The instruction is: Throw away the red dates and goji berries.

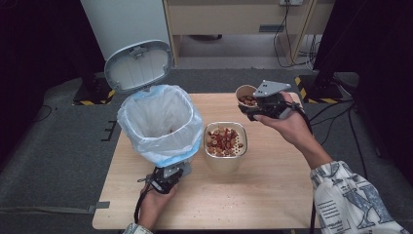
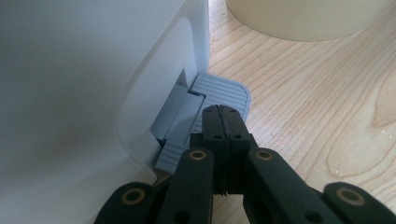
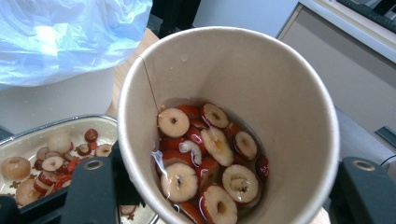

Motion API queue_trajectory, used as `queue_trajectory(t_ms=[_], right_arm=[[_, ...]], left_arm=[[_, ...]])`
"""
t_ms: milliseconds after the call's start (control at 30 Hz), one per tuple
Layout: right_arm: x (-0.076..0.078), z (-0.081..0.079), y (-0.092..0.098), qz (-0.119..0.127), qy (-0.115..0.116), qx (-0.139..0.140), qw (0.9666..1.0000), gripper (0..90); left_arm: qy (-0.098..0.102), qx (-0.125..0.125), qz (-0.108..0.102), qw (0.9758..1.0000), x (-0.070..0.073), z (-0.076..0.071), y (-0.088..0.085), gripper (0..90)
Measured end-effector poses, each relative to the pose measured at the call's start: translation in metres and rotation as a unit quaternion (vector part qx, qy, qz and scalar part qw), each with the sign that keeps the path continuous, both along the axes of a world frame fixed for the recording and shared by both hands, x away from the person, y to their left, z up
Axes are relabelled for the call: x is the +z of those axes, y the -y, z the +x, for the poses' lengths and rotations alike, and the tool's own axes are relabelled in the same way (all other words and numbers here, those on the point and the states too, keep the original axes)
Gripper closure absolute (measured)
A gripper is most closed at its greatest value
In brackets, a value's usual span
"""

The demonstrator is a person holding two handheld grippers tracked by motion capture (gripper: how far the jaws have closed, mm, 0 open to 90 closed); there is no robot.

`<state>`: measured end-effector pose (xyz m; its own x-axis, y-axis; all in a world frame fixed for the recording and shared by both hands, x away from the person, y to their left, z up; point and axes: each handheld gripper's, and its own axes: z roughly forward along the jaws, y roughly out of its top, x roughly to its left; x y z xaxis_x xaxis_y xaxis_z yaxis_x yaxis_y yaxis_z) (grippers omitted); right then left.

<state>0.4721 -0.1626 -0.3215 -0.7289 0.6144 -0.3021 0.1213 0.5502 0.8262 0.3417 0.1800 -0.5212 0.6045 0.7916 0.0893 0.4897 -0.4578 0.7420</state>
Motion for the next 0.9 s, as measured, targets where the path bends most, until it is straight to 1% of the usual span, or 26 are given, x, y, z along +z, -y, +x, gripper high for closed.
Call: queue_trajectory(t_ms=[200, 233, 300, 433, 500, 533, 667, 733, 900], right_arm=[[0.001, -0.003, -0.004, -0.011, 0.005, 0.008, 0.9999, 35.3], [0.001, -0.003, -0.004, -0.011, 0.006, 0.007, 0.9999, 35.3], [0.001, -0.003, -0.005, -0.014, 0.007, 0.003, 0.9999, 35.3], [0.001, -0.005, -0.009, -0.019, 0.010, 0.010, 0.9997, 35.1], [0.001, -0.006, -0.010, -0.021, 0.014, 0.008, 0.9996, 35.1], [0.002, -0.006, -0.011, -0.027, 0.019, 0.007, 0.9994, 35.1], [0.001, -0.007, -0.014, -0.037, 0.033, 0.007, 0.9987, 35.1], [0.001, -0.007, -0.015, -0.037, 0.033, 0.007, 0.9987, 35.1], [0.002, -0.007, -0.018, -0.048, 0.043, 0.007, 0.9979, 35.0]], left_arm=[[0.001, 0.007, 0.000, 1.0000, 0.000, -0.001, 0.000, 89.6], [0.003, 0.001, 0.003, 1.0000, 0.000, 0.000, 0.000, 89.5], [0.002, -0.008, 0.004, 1.0000, 0.000, 0.001, -0.001, 89.6], [0.002, -0.004, 0.003, 1.0000, 0.000, 0.001, -0.001, 89.5], [0.002, -0.005, 0.003, 1.0000, 0.000, 0.001, -0.001, 89.5], [0.002, -0.005, 0.003, 1.0000, 0.000, 0.001, -0.001, 89.5], [0.002, -0.004, 0.003, 1.0000, 0.000, 0.001, -0.001, 89.5], [0.002, -0.005, 0.003, 1.0000, 0.000, 0.001, -0.001, 89.5], [0.002, -0.005, 0.003, 1.0000, 0.000, 0.001, -0.001, 89.5]])
